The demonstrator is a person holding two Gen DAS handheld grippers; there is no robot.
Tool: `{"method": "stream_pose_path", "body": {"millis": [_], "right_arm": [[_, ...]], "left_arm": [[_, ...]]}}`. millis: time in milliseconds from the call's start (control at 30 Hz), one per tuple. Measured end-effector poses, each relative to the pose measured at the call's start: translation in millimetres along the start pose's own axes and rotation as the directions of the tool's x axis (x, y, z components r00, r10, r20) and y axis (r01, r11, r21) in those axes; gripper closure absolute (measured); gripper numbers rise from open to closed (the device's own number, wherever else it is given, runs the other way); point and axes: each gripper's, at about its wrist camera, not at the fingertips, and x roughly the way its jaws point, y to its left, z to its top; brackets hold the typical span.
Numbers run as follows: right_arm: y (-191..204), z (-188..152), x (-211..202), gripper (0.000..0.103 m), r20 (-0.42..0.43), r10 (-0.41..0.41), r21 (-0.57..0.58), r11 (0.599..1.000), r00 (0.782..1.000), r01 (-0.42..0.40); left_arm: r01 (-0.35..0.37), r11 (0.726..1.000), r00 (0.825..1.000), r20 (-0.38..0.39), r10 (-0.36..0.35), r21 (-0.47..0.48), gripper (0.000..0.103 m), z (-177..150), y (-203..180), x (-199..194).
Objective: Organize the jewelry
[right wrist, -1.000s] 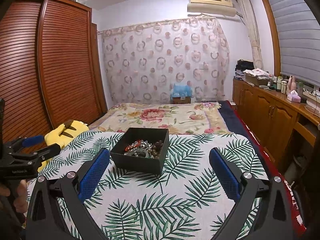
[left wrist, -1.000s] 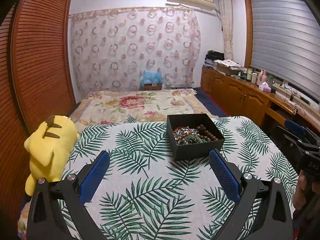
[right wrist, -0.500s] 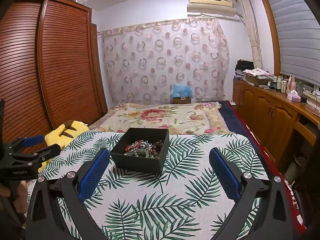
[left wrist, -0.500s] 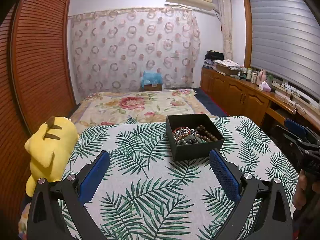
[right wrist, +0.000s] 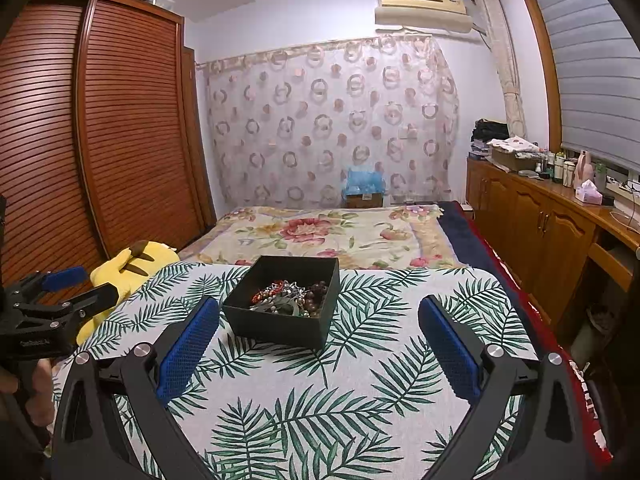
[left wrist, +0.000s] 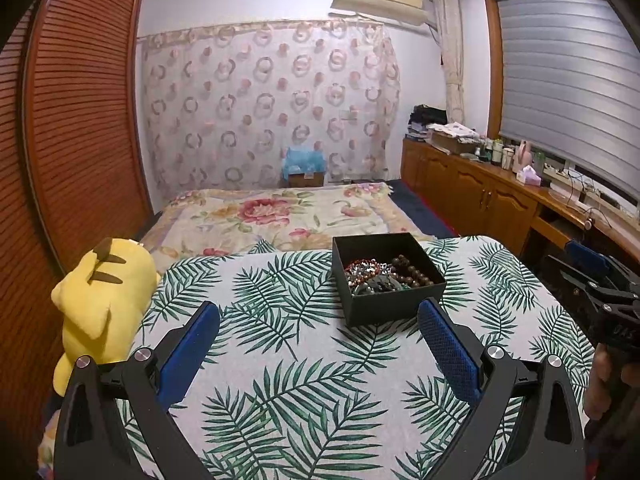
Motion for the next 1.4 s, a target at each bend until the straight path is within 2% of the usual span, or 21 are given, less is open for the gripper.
{"method": "stream_pose_path", "body": {"millis": [1400], "right_arm": [[1.2,-2.1,-0.7,0.003,0.001,0.001,0.004,1.000,1.000,-0.001]], "left_arm": [[-0.007,1.000,1.000,0.001,0.007,-0.005,0.008,2.0,2.2,-3.0]]}}
